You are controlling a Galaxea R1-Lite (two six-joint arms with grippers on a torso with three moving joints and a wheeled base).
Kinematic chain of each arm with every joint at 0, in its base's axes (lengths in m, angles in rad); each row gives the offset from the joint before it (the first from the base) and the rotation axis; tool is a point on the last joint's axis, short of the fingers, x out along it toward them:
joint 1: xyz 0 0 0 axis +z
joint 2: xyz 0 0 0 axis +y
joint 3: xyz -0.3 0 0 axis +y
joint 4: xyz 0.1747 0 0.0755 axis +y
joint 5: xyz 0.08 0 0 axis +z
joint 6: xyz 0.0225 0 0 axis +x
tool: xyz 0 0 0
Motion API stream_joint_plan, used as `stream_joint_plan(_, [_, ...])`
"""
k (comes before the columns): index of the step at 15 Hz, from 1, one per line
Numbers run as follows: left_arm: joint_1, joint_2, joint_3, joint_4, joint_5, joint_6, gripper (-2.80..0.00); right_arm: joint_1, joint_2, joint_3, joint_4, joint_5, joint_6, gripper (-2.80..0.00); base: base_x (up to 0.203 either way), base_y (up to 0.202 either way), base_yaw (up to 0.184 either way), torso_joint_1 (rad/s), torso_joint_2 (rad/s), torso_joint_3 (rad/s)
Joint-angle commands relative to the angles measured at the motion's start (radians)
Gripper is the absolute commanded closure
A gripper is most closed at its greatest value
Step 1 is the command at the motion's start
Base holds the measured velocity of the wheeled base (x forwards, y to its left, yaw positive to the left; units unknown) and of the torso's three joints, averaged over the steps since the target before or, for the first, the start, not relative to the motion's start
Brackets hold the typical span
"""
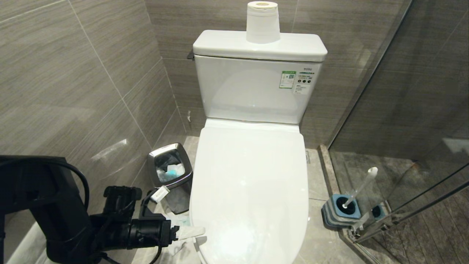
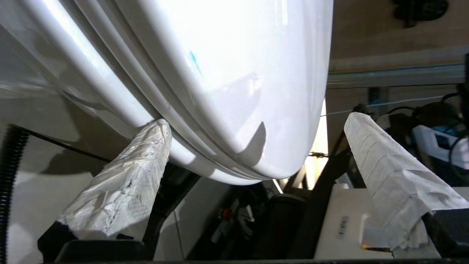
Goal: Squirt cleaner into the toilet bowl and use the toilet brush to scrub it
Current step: Use the left hand to lift the toilet lid slightly
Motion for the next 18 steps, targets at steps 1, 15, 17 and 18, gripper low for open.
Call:
stream_joint_plan(1, [-0.015, 0.009, 0.009, 0.008, 0.007, 0.003, -2.8, 0.0, 0.002, 0.001, -0.001, 0.0, 0.0, 0.0, 0.0, 0.0, 0.0, 0.0, 0.0, 0.0])
stream_joint_plan(15, [-0.09, 0.003, 0.056, 0.035, 0.034, -0.02, -2.8, 0.0, 0.002, 0.0, 0.0, 0.0, 0.0, 0.0, 0.0, 0.0, 0.0, 0.0, 0.0, 0.0])
stream_joint_plan(17, [-0.098, 0.004, 0.044, 0.035, 0.072, -0.021, -2.8, -0.001, 0.002, 0.001, 0.0, 0.0, 0.0, 0.0, 0.0, 0.0, 0.0, 0.0, 0.0, 0.0])
stream_joint_plan(18, [-0.098, 0.004, 0.042, 0.035, 0.074, -0.021, -2.8, 0.0, 0.002, 0.0, -0.001, 0.0, 0.0, 0.0, 0.0, 0.0, 0.0, 0.0, 0.0, 0.0])
